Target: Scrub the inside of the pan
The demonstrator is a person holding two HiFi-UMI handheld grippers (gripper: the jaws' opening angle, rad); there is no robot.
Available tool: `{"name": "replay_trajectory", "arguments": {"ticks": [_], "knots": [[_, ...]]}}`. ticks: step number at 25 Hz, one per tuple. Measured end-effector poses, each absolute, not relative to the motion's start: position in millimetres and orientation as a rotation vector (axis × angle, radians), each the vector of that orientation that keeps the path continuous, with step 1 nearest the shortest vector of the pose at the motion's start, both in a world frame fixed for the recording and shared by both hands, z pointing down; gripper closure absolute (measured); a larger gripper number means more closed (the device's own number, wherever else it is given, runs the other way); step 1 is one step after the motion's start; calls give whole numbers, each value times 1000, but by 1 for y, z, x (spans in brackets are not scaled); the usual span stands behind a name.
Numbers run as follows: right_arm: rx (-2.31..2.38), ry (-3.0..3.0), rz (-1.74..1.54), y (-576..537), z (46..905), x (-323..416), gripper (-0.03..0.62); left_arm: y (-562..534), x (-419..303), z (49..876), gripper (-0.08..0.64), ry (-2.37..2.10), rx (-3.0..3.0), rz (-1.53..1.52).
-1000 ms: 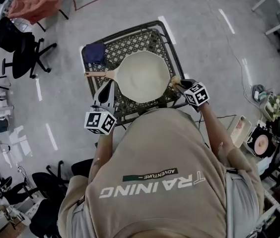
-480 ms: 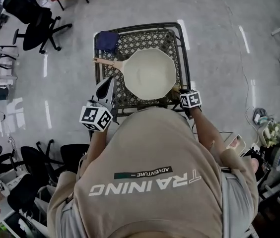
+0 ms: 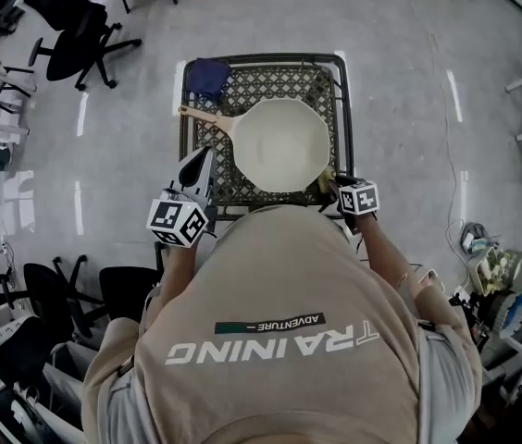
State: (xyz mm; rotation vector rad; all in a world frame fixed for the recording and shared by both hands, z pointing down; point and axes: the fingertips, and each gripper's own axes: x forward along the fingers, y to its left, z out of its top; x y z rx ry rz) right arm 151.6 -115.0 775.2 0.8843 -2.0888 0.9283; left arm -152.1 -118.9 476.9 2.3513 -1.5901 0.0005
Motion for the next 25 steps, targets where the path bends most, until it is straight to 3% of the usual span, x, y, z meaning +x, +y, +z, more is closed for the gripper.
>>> {"name": "replay_trajectory", "arguments": {"ticks": [4,7,20,25], "knots": [[983,-2289,817,-143,704,149,551,-130,-138,486,541,-1526,2386,-4],[982,-2462,732,-159,646,119,571,-139,-143,478,541,-1505,2450,46],[900,-2855,130,-206,375,47,575,-198,-135,367,541,-1408,2671,-171],[891,-2856,1,-224,342,28,575,-205,-134,325,541,-1431,2743,-208]]}}
